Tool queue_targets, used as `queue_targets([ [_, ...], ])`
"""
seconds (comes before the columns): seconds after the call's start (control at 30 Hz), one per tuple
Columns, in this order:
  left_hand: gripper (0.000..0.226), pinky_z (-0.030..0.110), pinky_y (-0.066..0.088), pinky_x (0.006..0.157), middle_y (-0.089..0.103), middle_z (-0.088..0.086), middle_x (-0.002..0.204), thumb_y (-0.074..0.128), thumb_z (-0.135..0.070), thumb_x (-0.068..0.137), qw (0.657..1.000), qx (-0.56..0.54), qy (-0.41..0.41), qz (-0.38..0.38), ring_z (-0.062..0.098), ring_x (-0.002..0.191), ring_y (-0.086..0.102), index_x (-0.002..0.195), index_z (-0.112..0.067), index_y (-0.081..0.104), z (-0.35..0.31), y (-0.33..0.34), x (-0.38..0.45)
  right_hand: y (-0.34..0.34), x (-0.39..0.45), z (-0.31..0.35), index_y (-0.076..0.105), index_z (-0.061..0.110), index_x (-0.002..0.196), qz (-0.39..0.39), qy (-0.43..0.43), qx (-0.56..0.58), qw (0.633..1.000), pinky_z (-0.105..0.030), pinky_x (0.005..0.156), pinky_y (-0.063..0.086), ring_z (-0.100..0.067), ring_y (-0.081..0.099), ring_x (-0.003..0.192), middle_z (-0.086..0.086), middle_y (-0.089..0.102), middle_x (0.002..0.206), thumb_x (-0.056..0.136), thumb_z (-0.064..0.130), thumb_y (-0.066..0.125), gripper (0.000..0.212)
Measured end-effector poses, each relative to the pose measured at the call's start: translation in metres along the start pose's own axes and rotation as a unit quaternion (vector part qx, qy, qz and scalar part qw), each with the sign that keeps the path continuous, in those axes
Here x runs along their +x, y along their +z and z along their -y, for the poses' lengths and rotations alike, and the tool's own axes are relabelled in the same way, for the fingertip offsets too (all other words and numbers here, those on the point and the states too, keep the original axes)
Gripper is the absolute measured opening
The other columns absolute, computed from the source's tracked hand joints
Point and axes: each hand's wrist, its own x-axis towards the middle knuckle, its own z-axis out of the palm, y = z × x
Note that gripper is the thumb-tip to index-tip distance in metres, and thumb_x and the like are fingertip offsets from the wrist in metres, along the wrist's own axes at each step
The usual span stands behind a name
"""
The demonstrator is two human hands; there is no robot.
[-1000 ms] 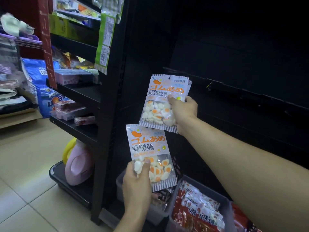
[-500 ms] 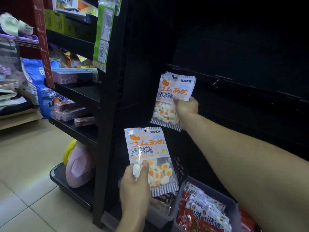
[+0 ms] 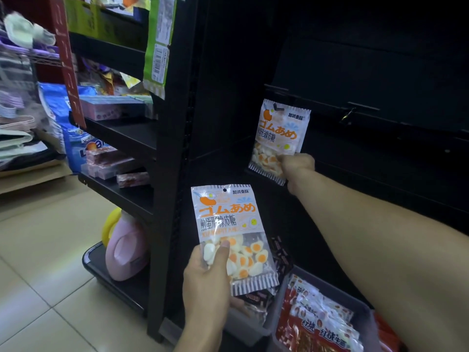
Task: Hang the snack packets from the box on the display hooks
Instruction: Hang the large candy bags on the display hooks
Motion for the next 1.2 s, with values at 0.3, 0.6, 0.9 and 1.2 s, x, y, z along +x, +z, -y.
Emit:
queue_targets([
  [0.3,0.005,0.035,0.06,0.048,0.079,-0.015,0.081,0.062,-0.039,0.105,0.999,0.028,0.02,0.026,0.008,0.065,0.077,0.106,-0.037,0.067,-0.007,0.008,-0.014,-0.051,-0.101,-0.03,0.063,0.019,0.112,0.118,-0.062,-0.089,0.987,-0.039,0.092,0.058,-0.024,0.072,0.103,-0.006,0.074,0.119,0.103,0.05,0.059,0.032],
  [0.6,0.02,0.035,0.064,0.052,0.083,-0.003,0.093,0.074,-0.035,0.096,0.997,-0.042,0.024,0.056,0.017,0.079,0.082,0.112,-0.022,0.071,-0.012,0.021,-0.024,-0.088,-0.15,-0.001,0.073,0.012,0.101,0.23,-0.099,0.02,0.968,-0.043,0.087,0.065,-0.026,0.079,0.092,-0.009,0.082,0.101,0.099,0.02,0.072,0.008],
  [0.9,0.074,0.026,0.061,0.084,0.063,-0.002,0.136,0.079,-0.009,0.082,0.974,-0.205,0.051,0.085,0.007,0.102,0.077,0.147,-0.028,0.048,-0.031,0.033,-0.012,-0.074,-0.13,0.041,0.071,0.018,0.096,0.104,-0.15,0.061,0.981,-0.055,0.09,0.062,-0.03,0.078,0.097,-0.008,0.08,0.1,0.096,0.031,0.076,0.014],
  [1.2,0.1,0.046,0.05,0.114,0.043,-0.016,0.163,0.076,-0.03,0.076,0.959,-0.197,0.058,0.195,0.019,0.139,0.059,0.164,-0.039,0.029,-0.037,0.033,-0.006,-0.045,-0.097,0.066,0.07,0.018,0.103,0.026,-0.151,0.049,0.987,-0.05,0.086,0.064,-0.029,0.078,0.091,-0.006,0.077,0.102,0.094,0.036,0.076,0.022],
])
